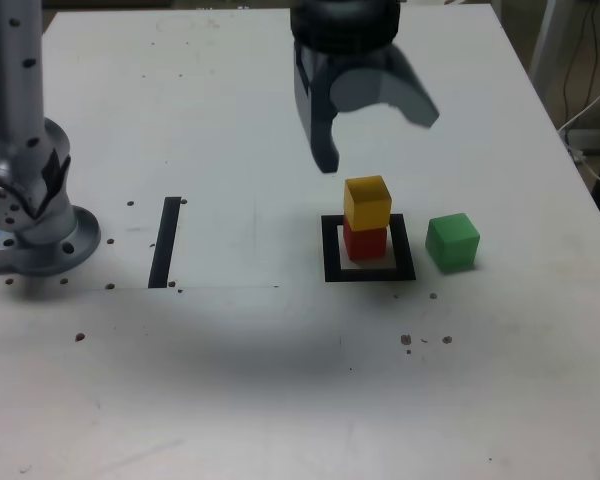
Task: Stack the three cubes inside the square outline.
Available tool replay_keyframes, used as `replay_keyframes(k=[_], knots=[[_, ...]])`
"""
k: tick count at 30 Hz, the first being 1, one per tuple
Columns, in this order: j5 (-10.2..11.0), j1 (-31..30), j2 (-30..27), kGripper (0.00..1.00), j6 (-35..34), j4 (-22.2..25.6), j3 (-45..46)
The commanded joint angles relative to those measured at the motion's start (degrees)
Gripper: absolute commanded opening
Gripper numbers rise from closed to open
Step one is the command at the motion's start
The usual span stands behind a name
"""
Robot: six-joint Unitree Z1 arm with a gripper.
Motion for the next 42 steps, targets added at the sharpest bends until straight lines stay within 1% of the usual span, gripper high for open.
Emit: replay_keyframes(k=[1, 7, 11, 17, 22, 25, 27, 37, 42], knots=[[0.6, -0.9, -0.2, 1.00, -1.0, 1.4, -1.7], [1.4, -5.3, 1.8, 1.00, -5.2, 4.1, -9.1], [0.7, -7.3, 4.5, 1.00, -6.9, 4.8, -13.1], [-0.4, -8.4, 9.8, 1.00, -7.2, 6.9, -20.4], [0.3, -8.4, 12.9, 1.00, -7.2, 6.8, -23.1], [0.8, -8.0, 14.5, 1.00, -6.8, 6.5, -23.7], [0.8, -7.6, 15.6, 1.00, -6.5, 6.3, -23.5], [-0.7, -3.7, 21.4, 0.99, -5.2, 3.6, -23.3], [-1.9, -1.9, 24.2, 0.99, -4.2, 1.9, -23.7]])
